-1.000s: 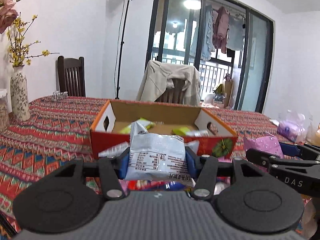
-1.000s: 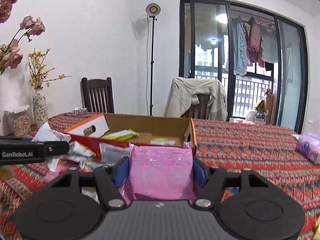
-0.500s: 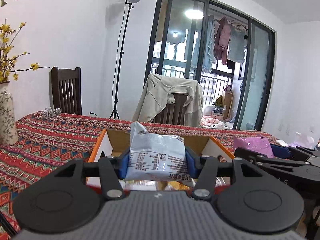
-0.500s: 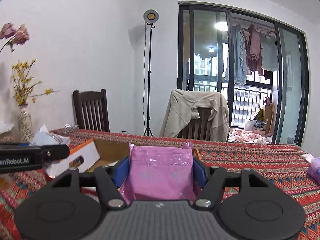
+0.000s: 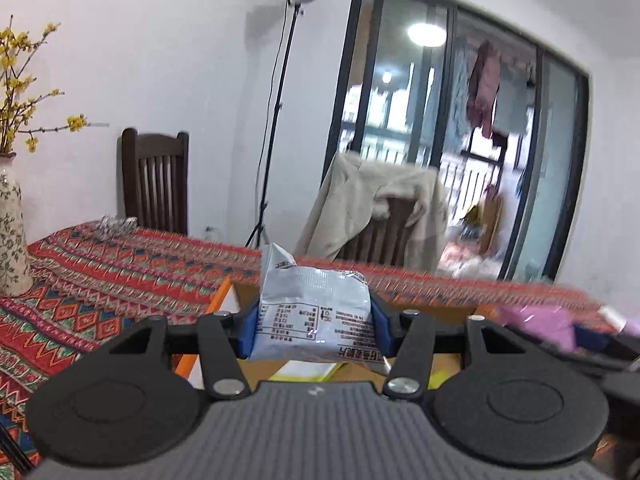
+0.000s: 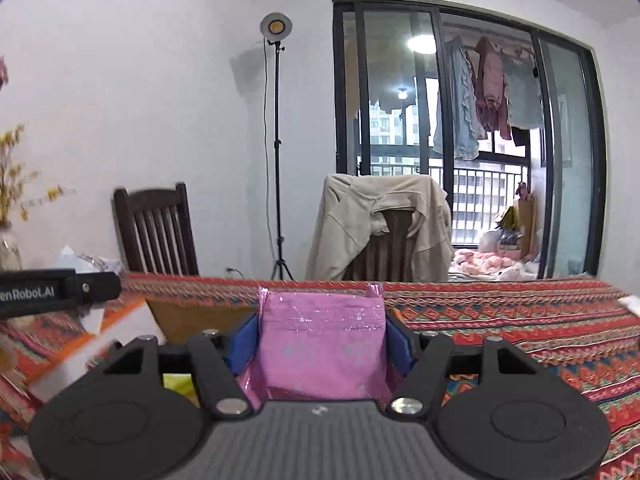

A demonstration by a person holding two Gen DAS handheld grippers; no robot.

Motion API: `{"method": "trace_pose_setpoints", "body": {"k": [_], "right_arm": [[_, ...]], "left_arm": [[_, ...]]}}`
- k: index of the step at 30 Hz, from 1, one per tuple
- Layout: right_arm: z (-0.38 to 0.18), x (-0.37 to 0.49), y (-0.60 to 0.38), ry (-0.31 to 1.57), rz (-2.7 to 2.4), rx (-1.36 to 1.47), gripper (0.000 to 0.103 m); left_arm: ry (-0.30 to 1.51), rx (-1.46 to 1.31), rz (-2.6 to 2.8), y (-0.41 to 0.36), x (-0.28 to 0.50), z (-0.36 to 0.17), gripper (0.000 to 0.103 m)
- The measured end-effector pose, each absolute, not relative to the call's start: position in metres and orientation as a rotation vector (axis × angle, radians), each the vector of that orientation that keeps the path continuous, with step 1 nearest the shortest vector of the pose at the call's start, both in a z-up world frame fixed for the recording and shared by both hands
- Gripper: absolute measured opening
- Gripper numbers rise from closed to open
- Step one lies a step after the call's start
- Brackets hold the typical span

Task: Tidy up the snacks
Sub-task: 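Carry the white sachet and pink packet into the box and open both grippers, then withdraw both grippers from the box back toward the snack pile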

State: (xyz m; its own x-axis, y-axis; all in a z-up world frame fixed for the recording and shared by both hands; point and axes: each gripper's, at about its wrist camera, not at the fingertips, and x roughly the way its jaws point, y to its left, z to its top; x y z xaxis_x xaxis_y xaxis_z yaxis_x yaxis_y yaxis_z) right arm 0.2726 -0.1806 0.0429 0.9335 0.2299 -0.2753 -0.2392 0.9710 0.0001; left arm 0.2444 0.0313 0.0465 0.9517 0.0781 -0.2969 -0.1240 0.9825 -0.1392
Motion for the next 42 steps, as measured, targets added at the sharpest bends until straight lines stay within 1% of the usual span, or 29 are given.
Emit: {"method": "trace_pose_setpoints", "body": {"k": [6, 8, 10, 12, 13, 14, 15, 16, 29, 34, 42], "right_arm": [[0.034, 0.276, -0.18, 0.325, 0.261, -0.026, 0.066], [0.031, 0.274, -0.179, 0.326, 0.259, -0.033, 0.066], [0.029, 0.274, -0.177, 0.322, 0.258, -0.042, 0.072], [0.027, 0.274, -0.177, 0.325, 0.269, -0.044, 0.075], [0.026, 0.273, -0.176, 0.326, 0.27, -0.046, 0.082], [0.027, 0.273, -0.176, 0.326, 0.274, -0.045, 0.087], [0.026, 0.273, -0.177, 0.323, 0.277, -0.039, 0.098], [0.027, 0.272, -0.178, 0.32, 0.277, -0.033, 0.103], [0.028, 0.271, -0.18, 0.34, 0.26, -0.025, 0.103], [0.04, 0.268, -0.179, 0.329, 0.281, -0.036, 0.103], [0.058, 0.237, -0.181, 0.329, 0.254, -0.059, 0.103]], "left_arm": [[0.312, -0.133, 0.09, 0.029, 0.244, 0.038, 0.055], [0.317, -0.127, 0.101, 0.028, 0.244, 0.035, 0.057], [0.325, -0.119, 0.126, 0.029, 0.245, 0.032, 0.058], [0.316, -0.121, 0.136, 0.031, 0.243, 0.031, 0.067], [0.307, -0.127, 0.14, 0.031, 0.242, 0.031, 0.08], [0.295, -0.14, 0.148, 0.034, 0.24, 0.032, 0.097], [0.281, -0.154, 0.157, 0.036, 0.237, 0.032, 0.103], [0.265, -0.17, 0.166, 0.038, 0.235, 0.032, 0.103], [0.285, -0.191, 0.196, 0.043, 0.237, 0.034, 0.103], [0.264, -0.2, 0.193, 0.038, 0.229, 0.05, 0.103], [0.265, -0.239, 0.196, 0.042, 0.198, 0.07, 0.103]]}}
